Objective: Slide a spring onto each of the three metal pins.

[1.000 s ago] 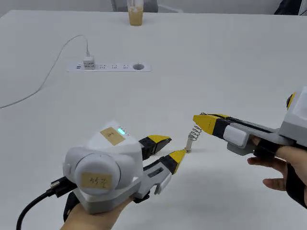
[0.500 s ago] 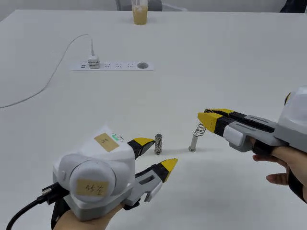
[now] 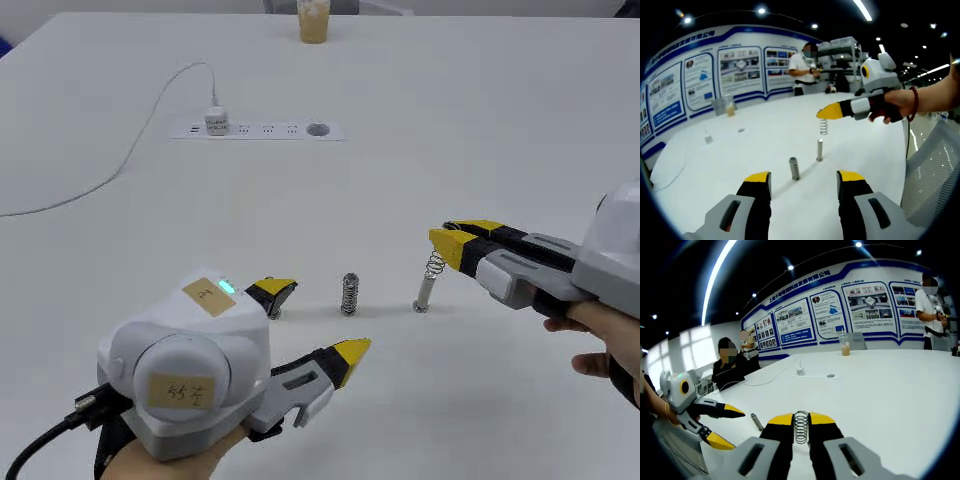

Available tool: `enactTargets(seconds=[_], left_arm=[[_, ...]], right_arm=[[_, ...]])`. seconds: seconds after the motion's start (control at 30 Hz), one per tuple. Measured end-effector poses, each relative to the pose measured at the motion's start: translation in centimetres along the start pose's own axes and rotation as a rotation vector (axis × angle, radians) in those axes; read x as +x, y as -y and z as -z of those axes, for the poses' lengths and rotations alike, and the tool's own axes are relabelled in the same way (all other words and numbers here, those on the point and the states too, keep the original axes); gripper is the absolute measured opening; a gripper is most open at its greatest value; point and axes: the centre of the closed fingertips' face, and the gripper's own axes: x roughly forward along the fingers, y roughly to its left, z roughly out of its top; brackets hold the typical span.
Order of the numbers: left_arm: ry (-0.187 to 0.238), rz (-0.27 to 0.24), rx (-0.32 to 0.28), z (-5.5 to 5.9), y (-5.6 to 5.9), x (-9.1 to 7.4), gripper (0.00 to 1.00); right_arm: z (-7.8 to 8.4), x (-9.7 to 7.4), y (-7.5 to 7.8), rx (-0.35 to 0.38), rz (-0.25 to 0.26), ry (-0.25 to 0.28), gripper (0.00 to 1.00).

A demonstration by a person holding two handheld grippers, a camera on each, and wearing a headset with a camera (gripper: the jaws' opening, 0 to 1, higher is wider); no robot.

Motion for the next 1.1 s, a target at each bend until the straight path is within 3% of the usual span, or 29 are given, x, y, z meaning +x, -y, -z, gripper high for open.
enactTargets(seconds=[0.2, 0.67, 1.1], left_arm=[[-0.005, -0.011, -0.022, 0.3, -0.6, -0.4, 0.61], [-0.011, -0.031, -0.076, 1.1, -1.3, -1.1, 0.77], [-0.029, -0.057, -0.096, 1.8, -2.2, -1.4, 0.83]], right_arm=[[0.6, 0.5, 0.9, -0.028, 0.029, -0.015, 0.12], [1.9, 1.0, 1.2, -0.047, 0.046, -0.028, 0.12], [3.2, 1.3, 1.1, -0.068, 0.059, -0.048, 0.12]])
